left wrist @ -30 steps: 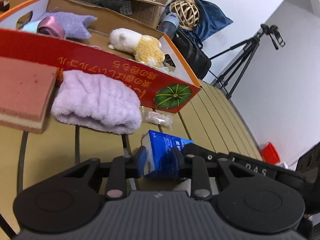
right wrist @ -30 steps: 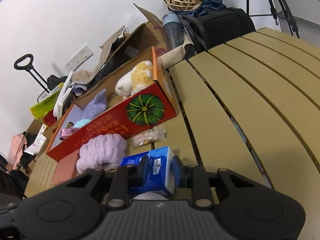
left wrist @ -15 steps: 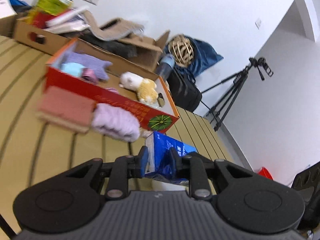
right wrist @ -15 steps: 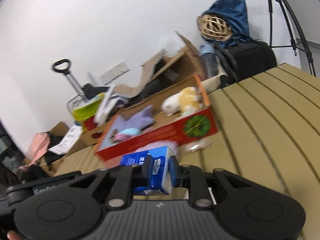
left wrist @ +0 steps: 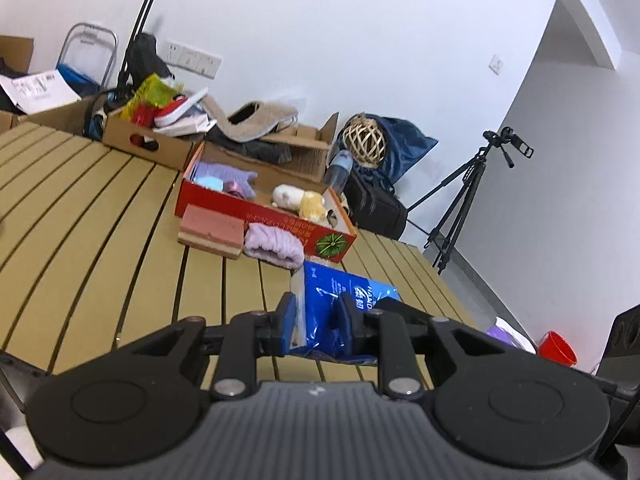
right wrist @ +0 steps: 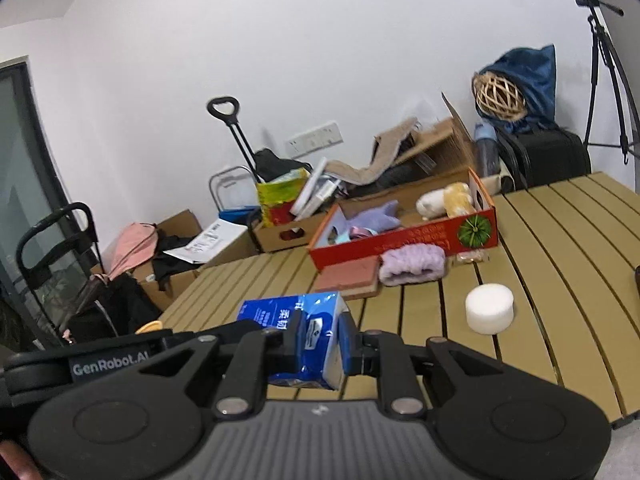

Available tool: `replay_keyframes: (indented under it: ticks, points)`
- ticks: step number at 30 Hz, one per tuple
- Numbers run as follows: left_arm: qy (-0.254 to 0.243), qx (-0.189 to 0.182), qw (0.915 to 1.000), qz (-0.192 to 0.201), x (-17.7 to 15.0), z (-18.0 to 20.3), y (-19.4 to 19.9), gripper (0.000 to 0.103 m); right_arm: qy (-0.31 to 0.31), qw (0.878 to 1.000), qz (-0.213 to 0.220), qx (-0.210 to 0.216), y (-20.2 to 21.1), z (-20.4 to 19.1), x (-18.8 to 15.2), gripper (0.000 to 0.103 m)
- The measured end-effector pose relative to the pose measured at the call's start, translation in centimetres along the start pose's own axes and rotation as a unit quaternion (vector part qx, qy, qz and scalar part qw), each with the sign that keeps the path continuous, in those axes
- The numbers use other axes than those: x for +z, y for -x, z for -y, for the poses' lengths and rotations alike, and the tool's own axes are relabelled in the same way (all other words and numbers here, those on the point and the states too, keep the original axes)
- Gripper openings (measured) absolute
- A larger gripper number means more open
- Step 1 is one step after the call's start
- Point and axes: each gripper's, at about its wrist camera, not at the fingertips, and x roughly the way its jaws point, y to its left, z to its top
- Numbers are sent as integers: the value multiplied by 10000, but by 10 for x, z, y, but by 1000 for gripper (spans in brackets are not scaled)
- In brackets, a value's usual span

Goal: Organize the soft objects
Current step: 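Carry the blue tissue pack into the red box and open both tools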

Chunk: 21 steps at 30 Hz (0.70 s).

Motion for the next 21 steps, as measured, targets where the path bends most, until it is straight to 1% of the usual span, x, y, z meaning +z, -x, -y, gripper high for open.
replay_keyframes:
  ticks: [6, 11, 16, 19, 21]
  points:
    - [-33, -128, 9999, 80, -2, 11, 17, 23, 26, 9999, 165, -15, 27, -7, -1, 17]
    - [-120, -206, 9997, 103, 3, 18, 12, 23, 21, 9996, 287, -53, 34, -4, 2, 17]
    - [-169, -282, 9993, 159, 25, 23, -14, 23, -11, 9993, 377, -86, 20, 6, 24, 17]
    - [-247, -339, 9988, 250, 53, 27, -44, 23, -47, 9989, 467, -73, -3, 20, 53, 17]
    - [-189, -369, 9988, 261, 74, 27, -67, 23, -156, 9988, 474, 9, -25, 35, 77, 17]
